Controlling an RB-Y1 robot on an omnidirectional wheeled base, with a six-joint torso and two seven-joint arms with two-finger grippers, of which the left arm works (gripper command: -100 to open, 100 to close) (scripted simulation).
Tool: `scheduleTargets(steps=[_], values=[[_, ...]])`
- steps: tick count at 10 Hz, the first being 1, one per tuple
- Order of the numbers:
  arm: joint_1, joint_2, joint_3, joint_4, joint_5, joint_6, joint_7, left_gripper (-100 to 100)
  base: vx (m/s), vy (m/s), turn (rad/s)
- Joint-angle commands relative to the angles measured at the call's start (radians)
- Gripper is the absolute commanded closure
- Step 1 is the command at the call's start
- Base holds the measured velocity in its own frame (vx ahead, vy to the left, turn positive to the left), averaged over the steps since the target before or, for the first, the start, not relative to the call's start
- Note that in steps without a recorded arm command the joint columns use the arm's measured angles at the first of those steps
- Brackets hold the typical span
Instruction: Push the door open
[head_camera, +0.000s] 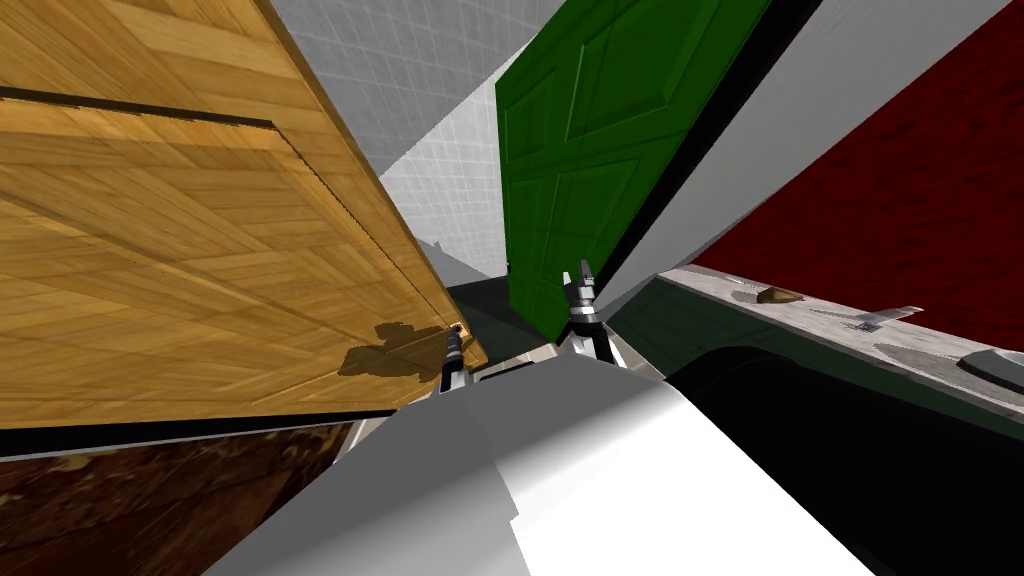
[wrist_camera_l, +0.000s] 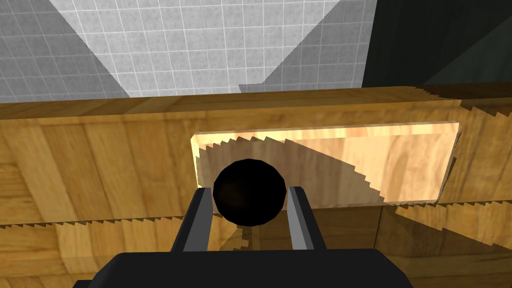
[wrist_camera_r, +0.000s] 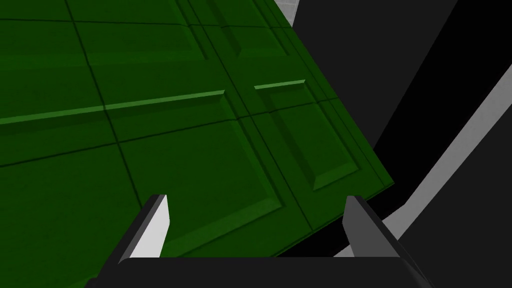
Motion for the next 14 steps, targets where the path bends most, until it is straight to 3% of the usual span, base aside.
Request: scheduleTargets(steps=[1, 6, 7, 10, 12, 14], values=[[-0.007, 0.017, 0.012, 0.008, 0.004, -0.009, 0.0, 100, 0.204, -0.027, 0.127], [-0.022, 0.03, 0.025, 0.025, 0.005, -0.012, -0.003, 100, 0.188, -0.04, 0.185], [-0.018, 0.026, 0.022, 0.021, 0.008, -0.011, -0.001, -100, -0.044, -0.09, 0.096], [-0.015, 0.015, 0.024, 0.015, 0.013, -0.008, 0.0, -100, -0.203, -0.095, 0.026], [-0.012, -0.003, 0.026, 0.009, 0.019, -0.006, 0.0, -100, -0.234, -0.13, 0.057], [-0.013, 0.01, 0.028, 0.017, 0.018, -0.015, -0.002, -100, -0.013, -0.019, -0.012]])
